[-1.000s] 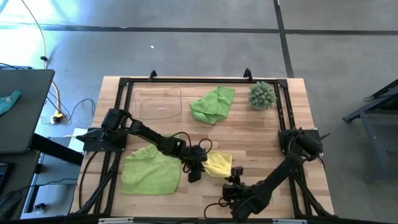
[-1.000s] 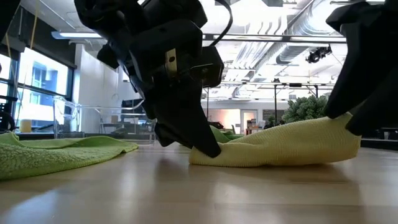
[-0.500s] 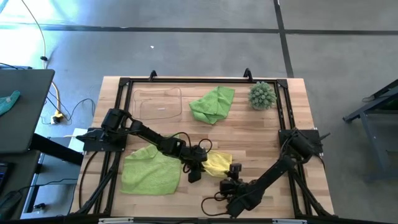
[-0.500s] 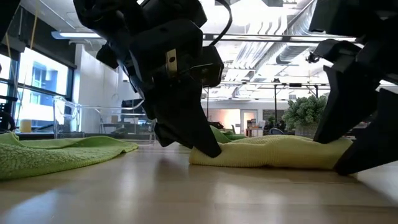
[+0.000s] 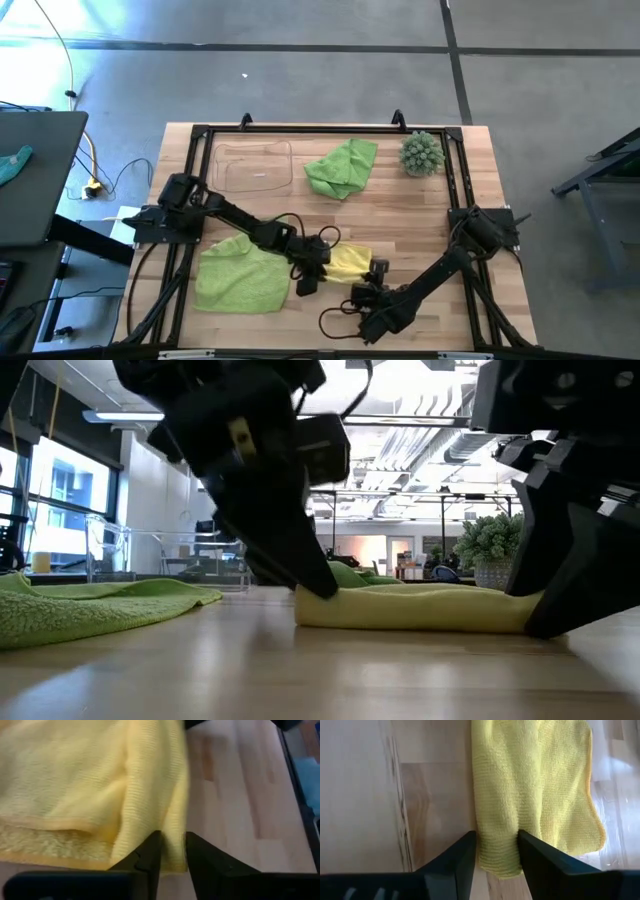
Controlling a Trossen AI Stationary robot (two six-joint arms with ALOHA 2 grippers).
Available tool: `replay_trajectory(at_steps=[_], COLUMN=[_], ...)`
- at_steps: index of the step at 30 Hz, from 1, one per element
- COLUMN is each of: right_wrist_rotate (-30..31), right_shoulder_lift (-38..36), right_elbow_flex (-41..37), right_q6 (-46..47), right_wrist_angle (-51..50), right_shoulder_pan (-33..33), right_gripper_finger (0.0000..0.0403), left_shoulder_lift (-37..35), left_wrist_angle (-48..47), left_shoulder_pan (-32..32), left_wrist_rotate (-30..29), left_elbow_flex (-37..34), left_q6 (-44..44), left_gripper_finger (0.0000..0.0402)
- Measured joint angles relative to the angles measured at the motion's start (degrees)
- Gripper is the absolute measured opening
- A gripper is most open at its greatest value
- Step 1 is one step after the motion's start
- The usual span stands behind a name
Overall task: Roll microfiber towels into tight, uniform cylinder then place into a basket
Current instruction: Roll the yellow towel
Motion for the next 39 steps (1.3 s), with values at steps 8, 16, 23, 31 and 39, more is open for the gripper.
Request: replay_trajectory(at_steps=[8,16,23,31,39], right_wrist_rotate=[-1.18,-0.36,-6.87,-12.24,-21.98], right_shoulder_lift=[0.04,-5.11,-12.24,-17.93,-19.48], right_elbow_flex=[-0.16,-9.95,-20.43,-29.03,-30.37], right_q6=[-2.68,0.04,-1.24,-1.07,-1.63], right_wrist_angle=[-0.32,10.17,24.16,37.46,42.16], right_shoulder_pan=[-1.2,-1.89,-4.06,-6.56,-10.99], right_gripper_finger=[0.0139,0.0139,0.0139,0.0139,0.0139], left_shoulder_lift=[-4.16,-5.58,-5.58,-5.58,-2.1], left_wrist_angle=[-4.02,-5.46,-4.4,-0.06,4.59], left_shoulder_pan=[-2.71,-5.34,-7.58,-11.77,-11.03], left_wrist_rotate=[-1.2,-4.52,-16.57,-29.27,-32.68], left_elbow_flex=[0.04,0.12,0.18,0.2,0.31], left_q6=[4.93,5.95,16.04,33.6,35.83], left_gripper_finger=[0.0121,0.012,0.012,0.012,0.0125])
